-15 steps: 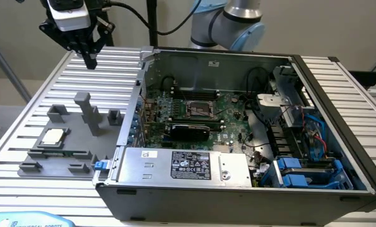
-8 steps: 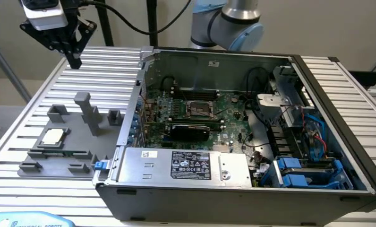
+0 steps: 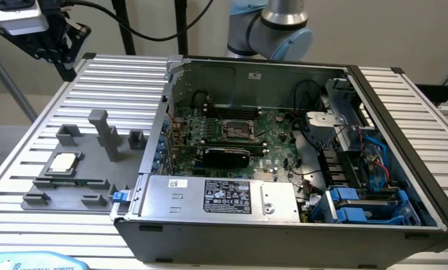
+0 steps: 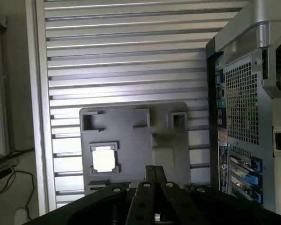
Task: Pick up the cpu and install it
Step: 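Reach for the cpu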
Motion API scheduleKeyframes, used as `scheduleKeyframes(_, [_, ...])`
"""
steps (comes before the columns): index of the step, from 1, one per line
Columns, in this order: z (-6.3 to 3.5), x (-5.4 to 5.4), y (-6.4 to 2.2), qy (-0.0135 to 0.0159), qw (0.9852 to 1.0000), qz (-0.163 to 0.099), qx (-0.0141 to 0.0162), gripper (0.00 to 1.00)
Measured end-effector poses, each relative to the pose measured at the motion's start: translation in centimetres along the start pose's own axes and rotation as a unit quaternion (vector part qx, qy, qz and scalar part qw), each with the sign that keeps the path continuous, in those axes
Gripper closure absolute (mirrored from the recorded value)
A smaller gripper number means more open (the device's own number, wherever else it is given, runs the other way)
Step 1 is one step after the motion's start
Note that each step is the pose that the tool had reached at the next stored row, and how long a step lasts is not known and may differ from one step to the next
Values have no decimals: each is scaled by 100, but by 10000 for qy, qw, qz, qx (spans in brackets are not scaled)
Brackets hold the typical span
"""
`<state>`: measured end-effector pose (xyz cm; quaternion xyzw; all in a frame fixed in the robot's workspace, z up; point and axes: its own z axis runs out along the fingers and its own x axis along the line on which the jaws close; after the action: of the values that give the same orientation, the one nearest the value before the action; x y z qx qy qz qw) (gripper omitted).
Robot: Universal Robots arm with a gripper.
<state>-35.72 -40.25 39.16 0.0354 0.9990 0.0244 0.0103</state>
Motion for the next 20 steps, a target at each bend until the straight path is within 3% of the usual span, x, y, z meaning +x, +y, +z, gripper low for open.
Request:
scheduleKeyframes(17, [128, 774, -68, 5, 10000, 0, 0, 89])
scheduleKeyframes(20, [162, 837, -76, 4, 10000, 0, -3, 89])
